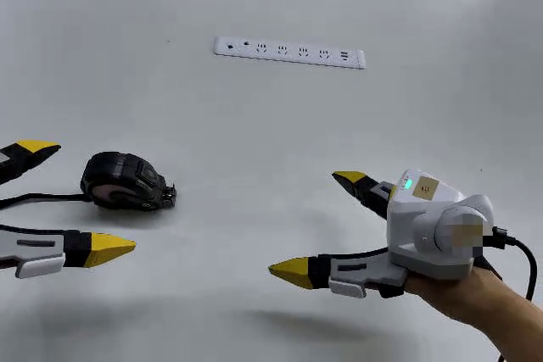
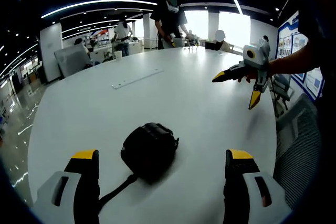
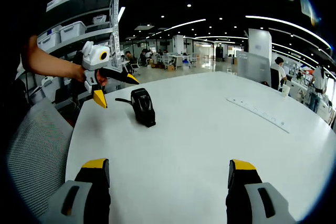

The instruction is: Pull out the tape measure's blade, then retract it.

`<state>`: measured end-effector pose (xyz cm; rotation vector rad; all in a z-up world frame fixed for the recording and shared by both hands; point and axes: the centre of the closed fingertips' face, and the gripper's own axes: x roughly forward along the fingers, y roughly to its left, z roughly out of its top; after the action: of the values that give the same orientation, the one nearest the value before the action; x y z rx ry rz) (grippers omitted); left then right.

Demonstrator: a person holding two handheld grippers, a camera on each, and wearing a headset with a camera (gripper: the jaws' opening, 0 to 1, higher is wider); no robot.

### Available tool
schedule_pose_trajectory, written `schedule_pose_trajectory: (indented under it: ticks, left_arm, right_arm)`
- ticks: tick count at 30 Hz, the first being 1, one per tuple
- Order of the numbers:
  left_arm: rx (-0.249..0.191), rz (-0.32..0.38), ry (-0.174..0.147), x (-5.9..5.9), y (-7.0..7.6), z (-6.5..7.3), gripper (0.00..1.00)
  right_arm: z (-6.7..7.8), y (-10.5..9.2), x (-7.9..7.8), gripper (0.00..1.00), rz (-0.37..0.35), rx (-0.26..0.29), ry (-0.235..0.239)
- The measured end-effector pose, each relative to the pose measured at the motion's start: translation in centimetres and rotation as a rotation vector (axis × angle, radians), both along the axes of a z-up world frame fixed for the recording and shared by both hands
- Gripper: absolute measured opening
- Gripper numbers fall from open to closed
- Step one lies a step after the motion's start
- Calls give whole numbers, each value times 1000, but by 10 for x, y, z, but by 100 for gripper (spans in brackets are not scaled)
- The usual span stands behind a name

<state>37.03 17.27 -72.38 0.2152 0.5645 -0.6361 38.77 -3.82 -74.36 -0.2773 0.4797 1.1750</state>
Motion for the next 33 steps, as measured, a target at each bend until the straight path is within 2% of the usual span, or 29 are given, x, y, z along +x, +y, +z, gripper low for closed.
schedule_pose_trajectory:
  ticks: [6,24,31,33]
  left_arm:
    - [27,-35,6,6,3,-1,95]
    - [90,-155,58,17,8,-10,83]
    - [119,-218,80,20,4,-14,74]
    - [136,-248,75,20,3,-14,70]
  right_arm:
    - [-2,10,5,89,55,-9,-13]
    - [-12,47,13,76,211,-29,-29]
    - [-18,58,14,70,274,-51,-40]
    - [-20,62,14,68,291,-54,-43]
